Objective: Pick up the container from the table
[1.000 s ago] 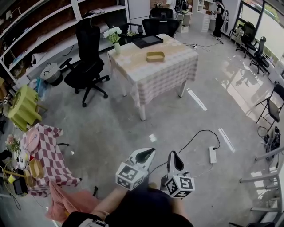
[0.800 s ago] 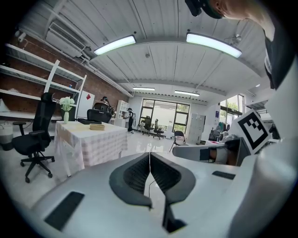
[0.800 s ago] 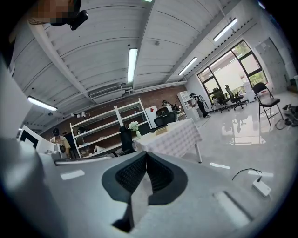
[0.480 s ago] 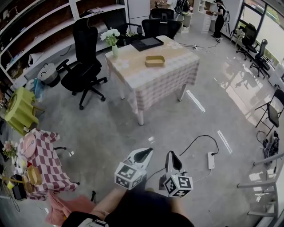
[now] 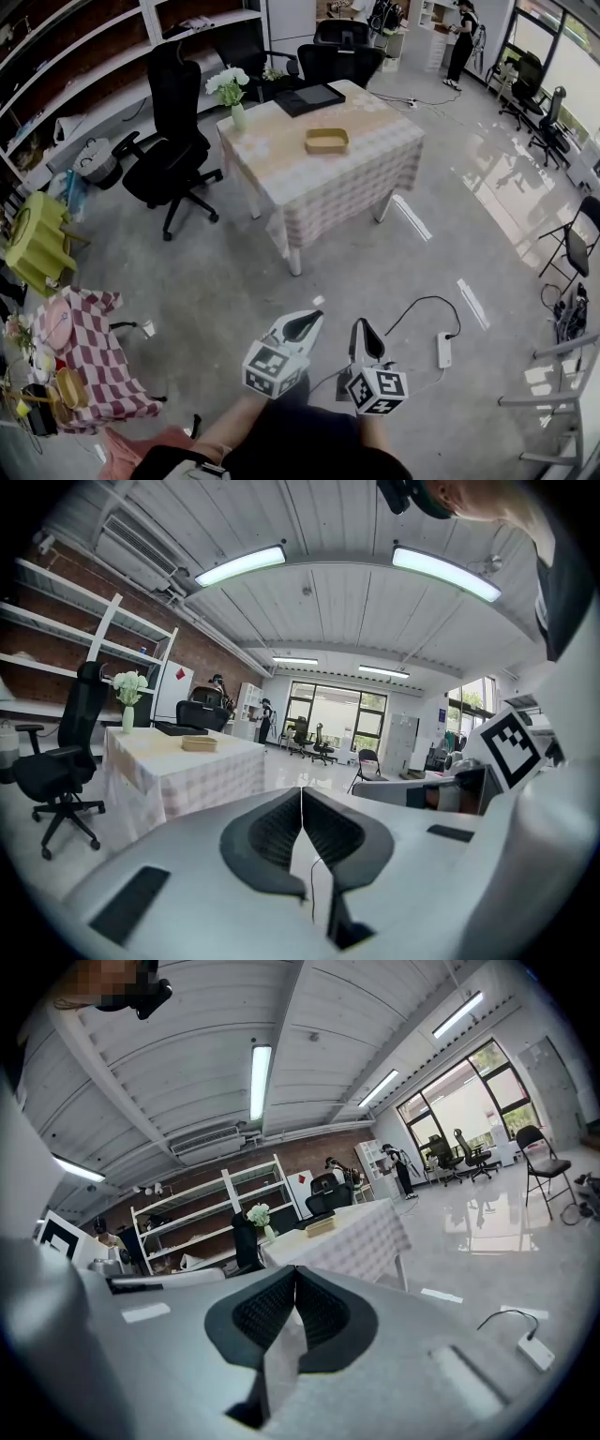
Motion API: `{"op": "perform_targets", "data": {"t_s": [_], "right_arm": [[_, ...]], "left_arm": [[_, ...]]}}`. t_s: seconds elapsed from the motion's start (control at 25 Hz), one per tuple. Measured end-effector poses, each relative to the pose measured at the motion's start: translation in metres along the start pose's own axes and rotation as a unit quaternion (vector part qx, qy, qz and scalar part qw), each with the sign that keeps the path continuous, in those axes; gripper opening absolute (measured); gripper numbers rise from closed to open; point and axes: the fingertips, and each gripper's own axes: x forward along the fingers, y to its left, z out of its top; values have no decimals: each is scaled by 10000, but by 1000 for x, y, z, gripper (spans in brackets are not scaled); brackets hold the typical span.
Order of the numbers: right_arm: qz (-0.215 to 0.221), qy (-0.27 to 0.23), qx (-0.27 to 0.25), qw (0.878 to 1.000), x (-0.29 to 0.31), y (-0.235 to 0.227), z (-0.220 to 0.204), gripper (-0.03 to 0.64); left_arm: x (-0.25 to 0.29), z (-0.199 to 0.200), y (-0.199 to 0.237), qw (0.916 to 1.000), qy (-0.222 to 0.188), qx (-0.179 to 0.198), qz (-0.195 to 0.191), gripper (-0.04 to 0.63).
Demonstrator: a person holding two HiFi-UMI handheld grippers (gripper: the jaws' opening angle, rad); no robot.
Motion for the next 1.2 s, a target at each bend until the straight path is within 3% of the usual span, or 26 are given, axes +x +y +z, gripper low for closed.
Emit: {"op": "perform_targets", "data": {"t_s": [1.2], "right_arm": [[-334, -84, -75, 9994, 175, -10, 45, 5]], "left_arm": [[103, 62, 137, 9989, 0, 82, -467, 11]]}}
